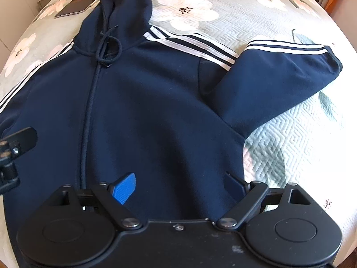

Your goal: Fold large clothes

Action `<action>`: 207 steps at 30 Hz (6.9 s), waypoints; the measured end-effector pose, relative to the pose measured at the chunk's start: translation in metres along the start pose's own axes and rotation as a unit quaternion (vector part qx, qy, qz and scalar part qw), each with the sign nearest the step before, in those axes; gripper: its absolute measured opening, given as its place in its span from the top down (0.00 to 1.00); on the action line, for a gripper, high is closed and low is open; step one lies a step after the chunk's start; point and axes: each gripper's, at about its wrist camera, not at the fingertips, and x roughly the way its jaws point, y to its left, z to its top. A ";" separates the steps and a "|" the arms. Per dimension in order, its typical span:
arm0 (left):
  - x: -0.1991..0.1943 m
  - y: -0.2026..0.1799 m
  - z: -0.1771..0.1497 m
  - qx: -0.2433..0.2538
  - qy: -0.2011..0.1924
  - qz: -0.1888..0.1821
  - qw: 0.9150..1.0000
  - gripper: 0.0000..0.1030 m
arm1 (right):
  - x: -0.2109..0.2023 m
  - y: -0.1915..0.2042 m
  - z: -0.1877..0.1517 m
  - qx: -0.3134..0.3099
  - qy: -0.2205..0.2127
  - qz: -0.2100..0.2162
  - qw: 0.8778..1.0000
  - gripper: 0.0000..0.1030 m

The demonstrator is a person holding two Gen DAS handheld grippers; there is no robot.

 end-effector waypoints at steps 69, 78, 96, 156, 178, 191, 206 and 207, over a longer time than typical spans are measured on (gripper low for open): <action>0.050 0.022 -0.004 -0.015 0.033 -0.015 0.999 0.10 | -0.089 -0.214 0.077 0.185 -0.382 -0.238 0.874 0.83; 0.040 0.125 0.005 -0.064 0.000 0.040 0.997 0.10 | -0.088 0.056 0.062 0.026 -0.368 0.043 0.928 0.80; 0.105 0.217 -0.017 -0.182 0.022 -0.079 0.980 0.15 | 0.014 0.076 0.013 -0.012 -0.136 0.002 0.991 0.36; 0.106 0.491 -0.196 -0.664 -0.057 -0.040 0.745 0.26 | 0.041 0.200 0.021 -0.138 -0.107 0.068 0.982 0.74; -0.023 0.236 0.031 -0.055 -0.298 -0.047 0.952 0.92 | 0.013 0.143 0.019 -0.073 -0.148 0.049 0.985 0.74; 0.067 0.050 -0.022 0.114 -0.045 -0.210 0.970 0.56 | 0.011 0.019 0.007 -0.009 -0.138 -0.005 0.990 0.67; 0.151 0.127 0.025 -0.327 0.014 -0.209 0.922 0.50 | 0.010 0.005 -0.008 -0.006 -0.123 0.118 0.985 0.63; 0.156 0.118 0.031 -0.318 0.009 -0.204 0.926 0.73 | 0.008 0.001 -0.010 0.000 -0.125 0.122 0.985 0.63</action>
